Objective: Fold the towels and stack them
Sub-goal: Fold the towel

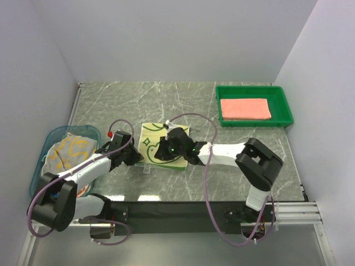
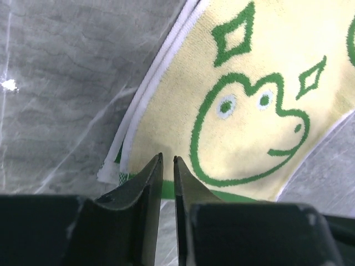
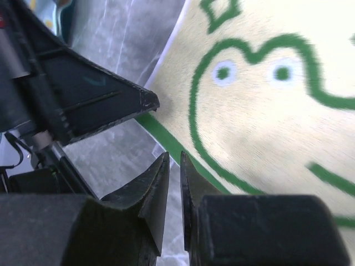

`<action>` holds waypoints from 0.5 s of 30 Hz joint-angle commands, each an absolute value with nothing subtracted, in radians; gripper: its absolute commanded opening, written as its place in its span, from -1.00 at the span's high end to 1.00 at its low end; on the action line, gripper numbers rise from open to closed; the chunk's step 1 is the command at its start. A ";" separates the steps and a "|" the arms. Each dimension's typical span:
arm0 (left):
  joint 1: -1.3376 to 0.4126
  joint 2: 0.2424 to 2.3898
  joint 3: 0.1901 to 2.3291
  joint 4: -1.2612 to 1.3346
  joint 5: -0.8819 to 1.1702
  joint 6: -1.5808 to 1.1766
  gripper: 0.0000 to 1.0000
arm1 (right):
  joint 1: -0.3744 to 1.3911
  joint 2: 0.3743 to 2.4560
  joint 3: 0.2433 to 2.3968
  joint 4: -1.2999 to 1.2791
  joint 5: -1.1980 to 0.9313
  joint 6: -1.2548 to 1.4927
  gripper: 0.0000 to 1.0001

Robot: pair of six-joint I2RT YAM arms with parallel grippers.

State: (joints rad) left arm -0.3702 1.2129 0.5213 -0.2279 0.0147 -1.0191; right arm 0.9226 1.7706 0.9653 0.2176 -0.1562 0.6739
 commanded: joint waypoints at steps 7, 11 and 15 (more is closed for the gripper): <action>-0.379 1.273 0.480 -0.173 0.014 -1.015 0.70 | 0.825 1.678 0.802 0.206 -0.112 0.730 0.60; -0.379 1.233 0.408 -0.184 0.034 -1.038 0.69 | 0.740 1.646 0.671 0.258 -0.190 0.819 0.60; -0.393 1.145 0.339 -0.213 0.049 -1.069 0.67 | 0.664 1.637 0.585 0.319 -0.225 0.862 0.61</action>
